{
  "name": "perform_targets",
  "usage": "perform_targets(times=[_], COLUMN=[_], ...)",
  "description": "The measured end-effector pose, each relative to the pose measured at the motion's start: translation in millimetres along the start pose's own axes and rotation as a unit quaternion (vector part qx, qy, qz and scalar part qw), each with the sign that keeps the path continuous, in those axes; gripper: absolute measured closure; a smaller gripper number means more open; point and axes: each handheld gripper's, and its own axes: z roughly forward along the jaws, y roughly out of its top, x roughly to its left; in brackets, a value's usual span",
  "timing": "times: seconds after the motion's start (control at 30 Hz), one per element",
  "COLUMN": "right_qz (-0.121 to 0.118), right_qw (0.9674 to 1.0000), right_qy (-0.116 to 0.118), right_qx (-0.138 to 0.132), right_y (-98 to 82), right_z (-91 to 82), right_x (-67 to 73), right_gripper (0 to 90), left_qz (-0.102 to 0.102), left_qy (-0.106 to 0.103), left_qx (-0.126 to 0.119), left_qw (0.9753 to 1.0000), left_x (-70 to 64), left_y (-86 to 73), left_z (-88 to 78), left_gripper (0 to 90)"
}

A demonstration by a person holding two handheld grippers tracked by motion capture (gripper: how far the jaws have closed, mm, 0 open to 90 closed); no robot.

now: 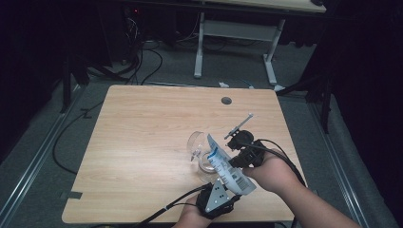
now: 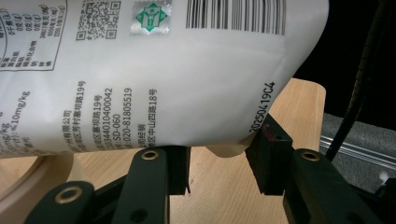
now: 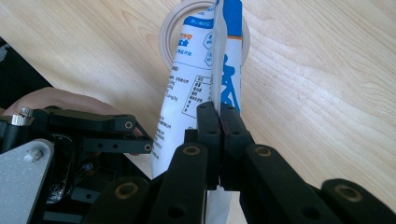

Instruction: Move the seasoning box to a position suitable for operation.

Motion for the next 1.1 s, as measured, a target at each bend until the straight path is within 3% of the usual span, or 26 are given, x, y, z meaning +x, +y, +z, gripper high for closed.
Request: perform_targets(times=[0.63,0.77,0.8,1.1], right_qz=[-0.011,-0.003,-0.014,-0.018], right_qw=[0.9999,1.0,0.9999,0.9998], right_qy=[-0.005,-0.005,-0.005,-0.005], right_qx=[0.001,0.004,0.002,0.001], right_y=[5.8,6.5,6.9,6.6], right_z=[-1.3,-1.2,-0.8,-0.5], right_x=[0.7,2.3,1.1,1.1], right_gripper=[89.3,89.3,89.3,89.3], left_qz=[-0.005,-0.005,-0.005,-0.005], left_qy=[0.001,0.0,0.0,0.0], left_qx=[-0.004,-0.004,-0.004,-0.005], left_qw=[1.0,1.0,1.0,1.0], left_x=[2.0,2.1,2.2,2.0], left_y=[3.7,3.9,3.9,3.7], left_z=[-1.0,-1.2,-1.2,-0.8], left_gripper=[62.8,62.8,62.8,62.9])
